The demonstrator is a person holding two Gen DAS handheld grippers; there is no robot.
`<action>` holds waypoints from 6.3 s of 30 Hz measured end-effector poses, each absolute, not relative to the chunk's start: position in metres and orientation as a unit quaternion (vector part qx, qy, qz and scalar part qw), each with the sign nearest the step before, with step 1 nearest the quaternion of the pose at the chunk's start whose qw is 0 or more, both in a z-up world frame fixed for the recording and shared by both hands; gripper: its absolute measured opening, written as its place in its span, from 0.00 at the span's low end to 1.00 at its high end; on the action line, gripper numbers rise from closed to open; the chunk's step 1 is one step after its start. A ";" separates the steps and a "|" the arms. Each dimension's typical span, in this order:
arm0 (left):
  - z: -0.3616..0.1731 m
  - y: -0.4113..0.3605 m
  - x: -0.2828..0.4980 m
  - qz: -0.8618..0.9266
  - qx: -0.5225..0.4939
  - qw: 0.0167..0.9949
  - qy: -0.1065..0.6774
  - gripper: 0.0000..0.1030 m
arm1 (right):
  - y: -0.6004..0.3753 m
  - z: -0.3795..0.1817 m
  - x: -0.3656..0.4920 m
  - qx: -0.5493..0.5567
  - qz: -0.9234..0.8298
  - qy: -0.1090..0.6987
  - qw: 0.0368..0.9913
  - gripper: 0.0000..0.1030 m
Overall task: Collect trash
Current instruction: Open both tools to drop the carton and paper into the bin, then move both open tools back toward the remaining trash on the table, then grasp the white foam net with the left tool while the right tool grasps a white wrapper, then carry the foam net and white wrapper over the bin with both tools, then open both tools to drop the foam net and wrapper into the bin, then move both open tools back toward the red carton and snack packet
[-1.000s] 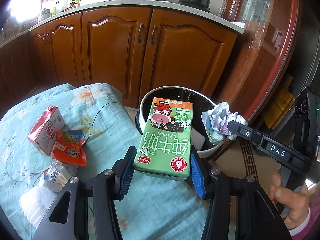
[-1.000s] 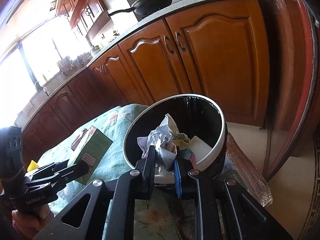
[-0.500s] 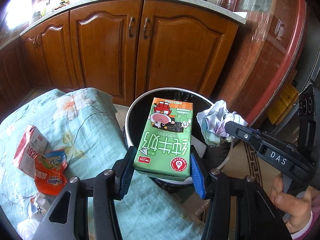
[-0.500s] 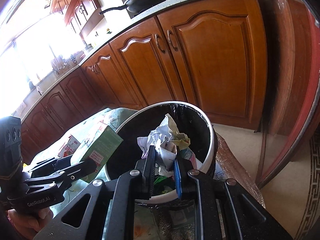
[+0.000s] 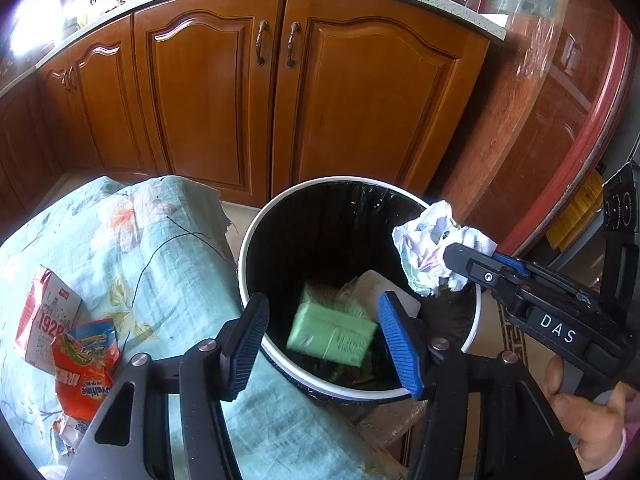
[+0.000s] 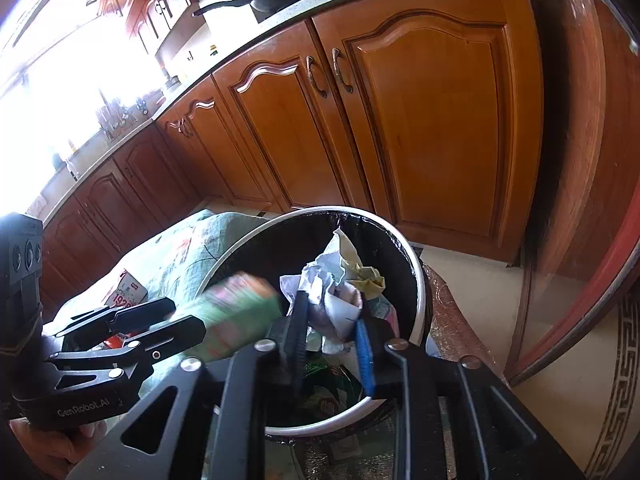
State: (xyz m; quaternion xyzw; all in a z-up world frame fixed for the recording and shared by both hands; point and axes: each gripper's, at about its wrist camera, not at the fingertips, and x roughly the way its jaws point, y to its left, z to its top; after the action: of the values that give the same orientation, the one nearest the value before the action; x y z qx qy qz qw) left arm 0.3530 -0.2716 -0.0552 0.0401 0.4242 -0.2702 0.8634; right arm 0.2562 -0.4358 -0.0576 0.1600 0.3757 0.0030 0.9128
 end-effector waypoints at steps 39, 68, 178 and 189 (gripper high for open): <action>-0.038 -0.071 0.168 -0.188 -0.043 0.901 0.388 0.68 | -0.331 -0.075 0.163 0.225 0.073 0.370 0.898 0.84; -0.077 -0.022 0.230 -0.144 -0.099 0.892 0.417 0.35 | -0.232 -0.081 0.207 0.188 0.163 0.388 0.888 0.75; -0.075 -0.279 0.375 -0.335 0.022 0.828 0.449 0.58 | -0.448 -0.058 0.245 0.162 -0.031 0.365 0.916 0.25; -0.066 -0.231 0.337 -0.313 -0.005 0.852 0.419 0.65 | -0.437 -0.054 0.226 0.192 -0.016 0.344 0.919 0.59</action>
State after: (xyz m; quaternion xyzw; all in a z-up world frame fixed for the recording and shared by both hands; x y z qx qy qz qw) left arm 0.3365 -0.2314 -0.0659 -0.0053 0.4193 -0.3132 0.8521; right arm 0.2261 -0.4370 -0.0544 0.1917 0.3436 -0.0159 0.9192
